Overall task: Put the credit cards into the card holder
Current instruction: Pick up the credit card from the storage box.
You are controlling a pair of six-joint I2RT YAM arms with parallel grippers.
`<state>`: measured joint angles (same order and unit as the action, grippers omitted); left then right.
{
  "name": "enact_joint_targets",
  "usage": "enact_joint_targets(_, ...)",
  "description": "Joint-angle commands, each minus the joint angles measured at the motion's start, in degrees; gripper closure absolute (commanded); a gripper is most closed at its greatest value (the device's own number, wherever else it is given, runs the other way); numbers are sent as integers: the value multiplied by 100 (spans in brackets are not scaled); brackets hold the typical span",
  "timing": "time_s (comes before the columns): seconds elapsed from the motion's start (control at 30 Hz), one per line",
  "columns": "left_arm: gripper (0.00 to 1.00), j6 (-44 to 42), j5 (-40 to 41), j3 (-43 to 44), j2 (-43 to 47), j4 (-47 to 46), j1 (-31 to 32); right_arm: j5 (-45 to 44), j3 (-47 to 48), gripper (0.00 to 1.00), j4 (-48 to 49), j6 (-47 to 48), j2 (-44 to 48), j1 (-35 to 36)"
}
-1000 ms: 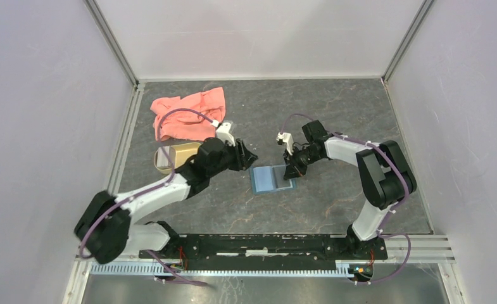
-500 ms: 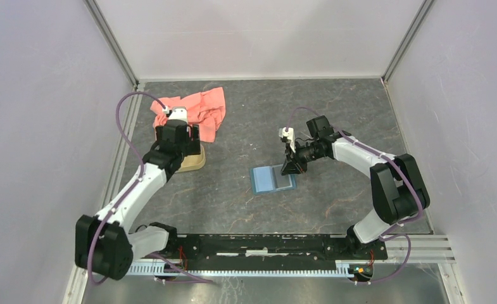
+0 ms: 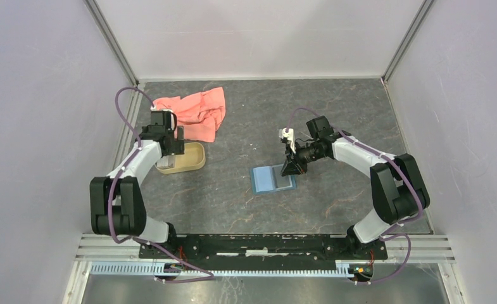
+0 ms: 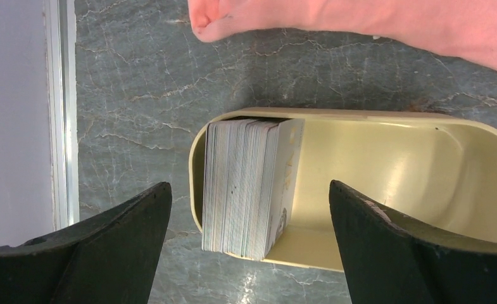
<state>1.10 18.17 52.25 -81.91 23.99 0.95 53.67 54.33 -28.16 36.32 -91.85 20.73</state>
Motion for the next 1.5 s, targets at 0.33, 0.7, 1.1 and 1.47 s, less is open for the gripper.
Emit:
enact_joint_targets(0.33, 10, -318, 202, 289, -546, -31, -296, 205, 134, 82, -126, 209, -113, -12)
enact_joint_targets(0.7, 22, -277, 239, 270, -584, -7, -315, 240, 156, 82, -165, 249, -130, -13)
enact_joint_targets(1.1, 32, -251, 236, 251, -287, -43, -315, 249, 152, 83, -174, 253, -126, -5)
enact_joint_targets(1.47, 43, -250, 99, 225, -133, -51, -307, 258, 166, 83, -198, 286, -106, -7)
